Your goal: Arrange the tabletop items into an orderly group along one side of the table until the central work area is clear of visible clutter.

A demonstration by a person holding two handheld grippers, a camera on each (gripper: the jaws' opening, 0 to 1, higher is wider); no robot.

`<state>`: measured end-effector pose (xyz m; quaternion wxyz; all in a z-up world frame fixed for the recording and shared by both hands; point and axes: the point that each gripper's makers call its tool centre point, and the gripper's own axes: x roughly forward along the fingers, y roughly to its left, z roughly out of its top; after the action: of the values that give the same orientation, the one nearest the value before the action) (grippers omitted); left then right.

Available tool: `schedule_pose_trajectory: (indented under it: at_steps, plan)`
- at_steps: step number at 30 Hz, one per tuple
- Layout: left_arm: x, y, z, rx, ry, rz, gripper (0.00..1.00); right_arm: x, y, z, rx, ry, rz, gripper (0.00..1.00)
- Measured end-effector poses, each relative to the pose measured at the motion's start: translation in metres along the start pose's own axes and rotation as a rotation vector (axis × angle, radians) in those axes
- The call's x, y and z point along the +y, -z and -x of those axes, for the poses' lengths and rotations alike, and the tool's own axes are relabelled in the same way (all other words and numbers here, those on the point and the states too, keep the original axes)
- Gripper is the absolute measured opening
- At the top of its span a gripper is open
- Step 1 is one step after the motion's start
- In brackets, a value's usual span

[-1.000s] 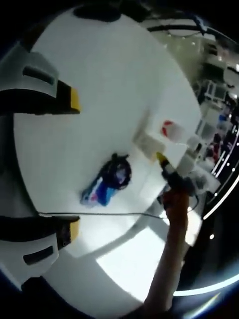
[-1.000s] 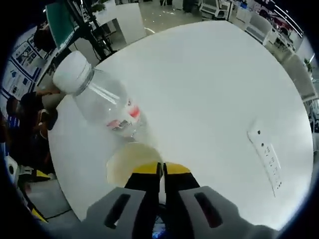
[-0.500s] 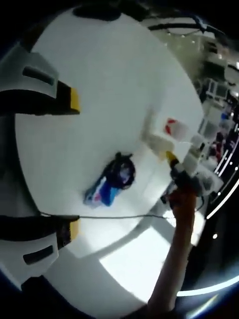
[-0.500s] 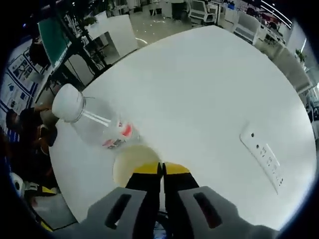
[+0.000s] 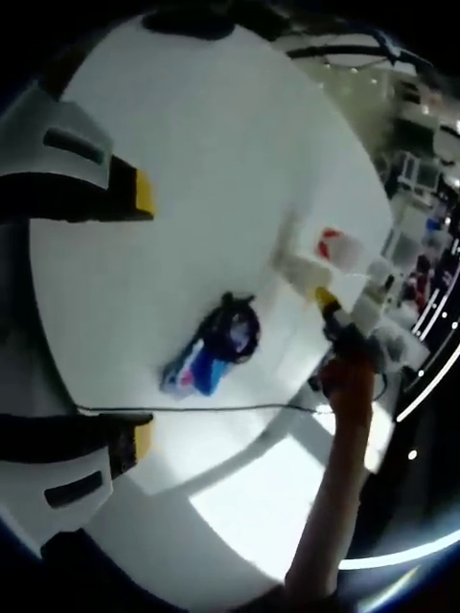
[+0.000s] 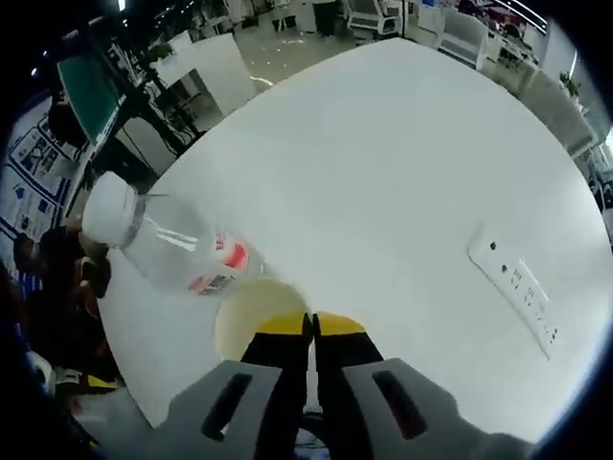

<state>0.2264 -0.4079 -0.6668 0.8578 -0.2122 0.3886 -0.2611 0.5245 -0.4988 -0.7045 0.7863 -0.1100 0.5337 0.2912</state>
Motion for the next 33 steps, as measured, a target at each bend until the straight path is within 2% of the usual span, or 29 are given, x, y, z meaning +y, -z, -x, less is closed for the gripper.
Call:
schedule_pose_trajectory:
  at_steps: [4,9,18,19,22,27,30,33]
  plan:
    - [0.002,0.001,-0.001,0.002,-0.003,0.0,0.79,-0.003,-0.004,0.001,-0.013,0.006,0.001,0.01]
    - [0.0,0.0,-0.001,0.002,0.0,-0.004,0.79,-0.004,-0.003,-0.001,-0.004,0.005,0.018,0.16]
    - [0.002,0.002,-0.002,0.007,-0.002,-0.001,0.79,-0.006,-0.003,0.003,-0.031,-0.007,0.0,0.24]
    - [0.002,0.003,-0.003,0.009,-0.003,-0.001,0.79,-0.006,-0.004,0.007,-0.036,-0.01,0.0,0.25]
    - [-0.001,0.003,-0.002,0.009,0.0,-0.002,0.79,0.004,-0.011,0.019,-0.096,-0.077,0.01,0.34]
    - [-0.004,0.004,-0.004,0.014,0.012,-0.015,0.78,-0.003,-0.007,0.044,-0.132,-0.087,-0.005,0.45]
    - [-0.008,0.004,-0.005,0.018,0.019,-0.029,0.78,-0.004,-0.003,0.059,-0.16,-0.078,0.028,0.53]
    - [-0.014,0.006,-0.006,0.026,0.034,-0.051,0.78,0.002,-0.009,0.079,-0.252,-0.109,0.083,0.62]
